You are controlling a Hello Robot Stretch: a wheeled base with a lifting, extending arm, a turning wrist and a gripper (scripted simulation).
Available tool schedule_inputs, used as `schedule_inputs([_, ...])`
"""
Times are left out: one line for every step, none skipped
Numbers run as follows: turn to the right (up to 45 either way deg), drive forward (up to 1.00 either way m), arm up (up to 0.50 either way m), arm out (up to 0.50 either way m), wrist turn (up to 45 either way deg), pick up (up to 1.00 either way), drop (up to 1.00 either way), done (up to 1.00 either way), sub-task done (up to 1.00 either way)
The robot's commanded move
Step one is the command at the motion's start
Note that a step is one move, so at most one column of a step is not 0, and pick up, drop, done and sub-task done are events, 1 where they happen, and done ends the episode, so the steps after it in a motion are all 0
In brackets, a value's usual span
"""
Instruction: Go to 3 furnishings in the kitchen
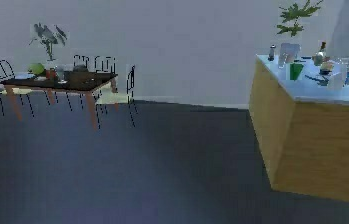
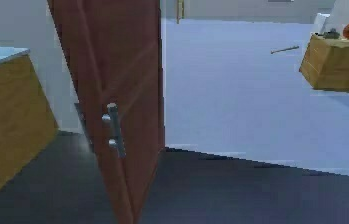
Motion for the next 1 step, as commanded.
schedule_inputs([0.0,1.0,0.0,0.0,0.0,0.0,0.0,0.0,0.0])
